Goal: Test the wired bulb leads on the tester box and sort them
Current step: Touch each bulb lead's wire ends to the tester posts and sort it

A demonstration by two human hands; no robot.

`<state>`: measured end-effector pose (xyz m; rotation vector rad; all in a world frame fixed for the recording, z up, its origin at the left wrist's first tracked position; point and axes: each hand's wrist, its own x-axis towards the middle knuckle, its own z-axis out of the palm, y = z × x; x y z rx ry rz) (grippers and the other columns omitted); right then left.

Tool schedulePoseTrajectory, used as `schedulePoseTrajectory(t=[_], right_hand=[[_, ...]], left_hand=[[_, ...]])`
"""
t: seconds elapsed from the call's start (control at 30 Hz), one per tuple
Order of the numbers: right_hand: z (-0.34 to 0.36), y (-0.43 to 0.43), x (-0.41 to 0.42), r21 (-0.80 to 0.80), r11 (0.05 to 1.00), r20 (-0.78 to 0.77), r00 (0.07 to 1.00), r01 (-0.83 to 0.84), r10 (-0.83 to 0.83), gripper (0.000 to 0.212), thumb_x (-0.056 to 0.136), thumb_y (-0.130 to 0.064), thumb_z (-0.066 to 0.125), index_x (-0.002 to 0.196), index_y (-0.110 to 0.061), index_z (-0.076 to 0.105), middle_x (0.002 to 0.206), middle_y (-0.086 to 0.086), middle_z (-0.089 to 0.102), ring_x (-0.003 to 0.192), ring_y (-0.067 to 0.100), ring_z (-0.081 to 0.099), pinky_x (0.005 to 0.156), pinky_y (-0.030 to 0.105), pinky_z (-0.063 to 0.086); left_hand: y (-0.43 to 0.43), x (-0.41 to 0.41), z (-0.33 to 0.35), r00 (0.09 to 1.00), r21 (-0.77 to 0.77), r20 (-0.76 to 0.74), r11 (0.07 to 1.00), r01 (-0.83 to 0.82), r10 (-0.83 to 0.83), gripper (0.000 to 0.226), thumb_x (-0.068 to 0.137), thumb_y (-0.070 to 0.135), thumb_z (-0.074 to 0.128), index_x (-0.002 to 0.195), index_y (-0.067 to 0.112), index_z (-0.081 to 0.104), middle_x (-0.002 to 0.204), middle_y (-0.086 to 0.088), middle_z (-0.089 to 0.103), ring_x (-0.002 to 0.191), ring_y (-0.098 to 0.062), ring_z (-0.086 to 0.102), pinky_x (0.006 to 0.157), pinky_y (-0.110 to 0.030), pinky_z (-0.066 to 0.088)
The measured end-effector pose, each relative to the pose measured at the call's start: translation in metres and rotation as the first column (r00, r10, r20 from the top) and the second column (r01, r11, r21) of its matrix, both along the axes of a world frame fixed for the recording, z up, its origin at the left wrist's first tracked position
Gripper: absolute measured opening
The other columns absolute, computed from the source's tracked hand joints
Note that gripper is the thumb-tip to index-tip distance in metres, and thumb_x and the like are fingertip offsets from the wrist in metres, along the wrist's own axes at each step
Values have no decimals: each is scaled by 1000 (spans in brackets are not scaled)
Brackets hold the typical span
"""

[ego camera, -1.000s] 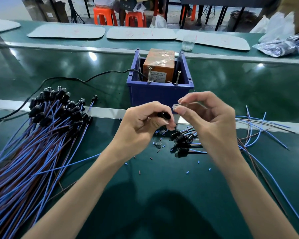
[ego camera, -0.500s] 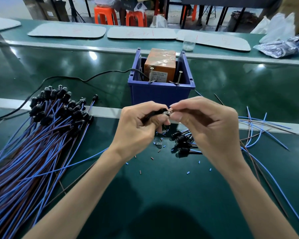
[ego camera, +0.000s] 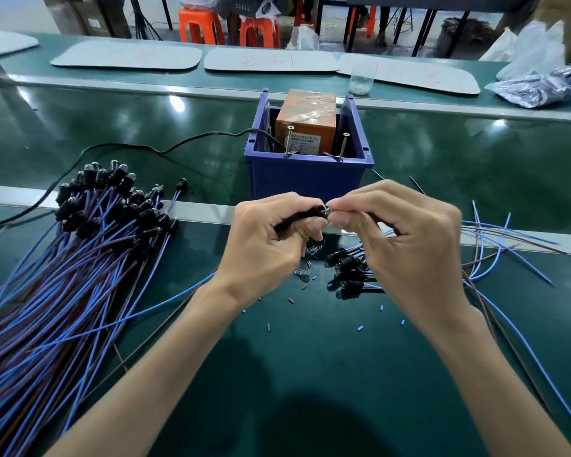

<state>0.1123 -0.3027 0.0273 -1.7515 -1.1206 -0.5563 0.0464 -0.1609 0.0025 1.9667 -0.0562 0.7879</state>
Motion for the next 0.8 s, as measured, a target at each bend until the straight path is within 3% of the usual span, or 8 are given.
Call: schedulePoseTrajectory(t=[0.13,0.23,0.33,0.47,0.53,0.67,0.73,0.8], right_hand=[[2,-2,0,-100,995,67,998,22,-15,8,79,6,72,80,-1,75,72,10,68,61,16,62,59,23,49],[3,-3,-1,-146,989,94,995,37,-23,7,79,5,71,77,-1,74,67,10,65,56,20,61,54,26,46],[3,-5,4,-89,995,-144,989,-53,40,8,77,5,72,74,-2,74,65,5,68,57,13,63,54,22,52],[-3,-4,7,12,991,-413,902,-135,128,18,77,6,73,75,-12,73,66,-3,70,58,9,67,58,21,55],[-6,-2,9,37,987,-473,868,-155,154,26,76,8,72,73,-18,72,66,-5,70,59,9,67,61,21,56],[-9,2,12,-13,984,-521,841,-179,146,20,73,-3,78,73,-21,71,73,5,72,69,27,67,69,46,55],[-9,3,12,31,970,-560,800,-240,215,9,74,-12,76,77,-20,72,79,7,70,73,22,67,72,40,55],[-6,-1,16,23,951,-558,785,-309,269,10,75,-21,71,85,-20,73,84,4,67,76,16,65,73,30,53]], left_hand=[[1,-1,0,999,147,30,988,-37,33,13,84,-1,60,89,0,72,65,5,58,55,5,50,58,-10,38],[1,-1,0,999,234,47,972,-37,27,18,81,-7,60,91,-1,73,67,5,58,58,-1,52,58,-11,41],[-2,-1,-1,998,257,53,966,-40,28,21,78,-12,61,92,-1,73,67,6,59,61,-5,53,58,-11,42],[-6,0,-4,995,254,74,964,-82,65,19,79,-12,62,88,-1,74,63,2,60,59,-10,54,57,-11,42],[-7,1,-7,993,246,75,964,-103,87,18,79,-11,62,86,-1,74,62,2,61,59,-10,53,57,-10,41],[-11,-2,-14,994,167,15,980,-107,106,16,83,-5,62,89,5,74,62,6,61,60,-5,54,59,-8,40],[-12,-4,-14,995,51,-35,994,-93,95,18,87,5,60,92,17,72,62,13,59,57,-3,51,55,-8,38],[-11,-4,-11,995,17,-70,998,-68,69,16,88,10,57,92,16,72,62,16,58,54,-8,50,52,-13,39]])
